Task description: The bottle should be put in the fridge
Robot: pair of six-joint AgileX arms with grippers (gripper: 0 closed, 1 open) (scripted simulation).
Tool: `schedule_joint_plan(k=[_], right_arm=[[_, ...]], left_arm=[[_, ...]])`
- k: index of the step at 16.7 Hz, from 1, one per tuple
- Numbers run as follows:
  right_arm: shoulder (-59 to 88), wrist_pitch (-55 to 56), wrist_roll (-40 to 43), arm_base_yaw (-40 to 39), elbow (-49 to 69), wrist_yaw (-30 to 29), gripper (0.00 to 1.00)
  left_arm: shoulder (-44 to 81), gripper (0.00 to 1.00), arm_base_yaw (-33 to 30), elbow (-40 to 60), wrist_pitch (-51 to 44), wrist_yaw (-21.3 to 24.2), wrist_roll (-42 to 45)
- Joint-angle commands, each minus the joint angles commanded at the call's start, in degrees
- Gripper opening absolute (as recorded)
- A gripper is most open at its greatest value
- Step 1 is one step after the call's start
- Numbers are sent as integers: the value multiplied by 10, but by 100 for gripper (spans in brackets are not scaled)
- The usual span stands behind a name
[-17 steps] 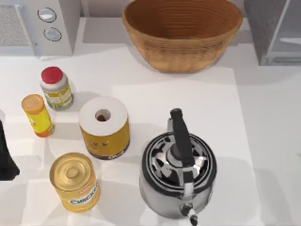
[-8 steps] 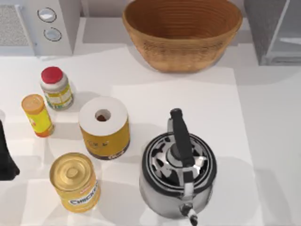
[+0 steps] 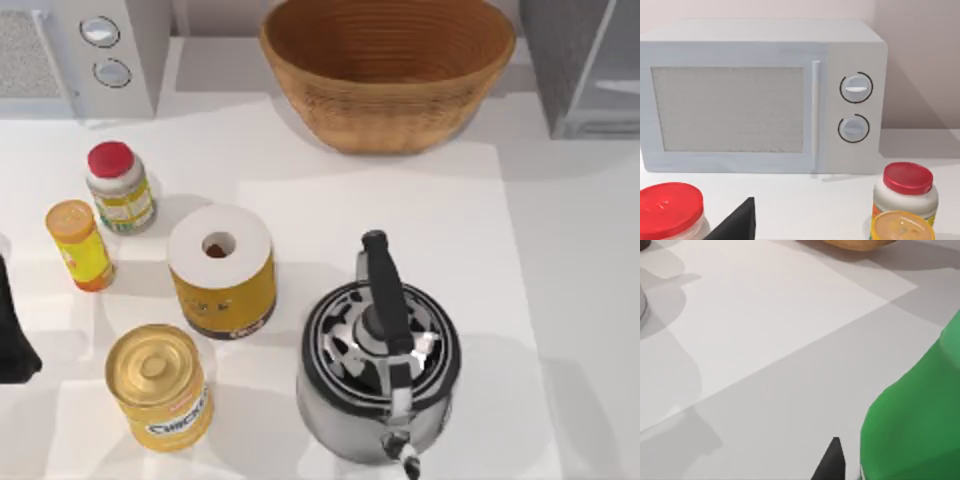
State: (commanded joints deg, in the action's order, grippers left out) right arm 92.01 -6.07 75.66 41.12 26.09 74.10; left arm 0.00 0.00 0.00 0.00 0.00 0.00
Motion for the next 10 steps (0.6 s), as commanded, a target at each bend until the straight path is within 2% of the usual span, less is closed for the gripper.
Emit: schedule_joint_plan(k=[5,10], right_arm=[[19,-275,185,50,121,-3,1],[84,-441,286,86,232,-15,1]], left_arm=[[0,100,0,0,0,0,0],[0,100,0,0,0,0,0]])
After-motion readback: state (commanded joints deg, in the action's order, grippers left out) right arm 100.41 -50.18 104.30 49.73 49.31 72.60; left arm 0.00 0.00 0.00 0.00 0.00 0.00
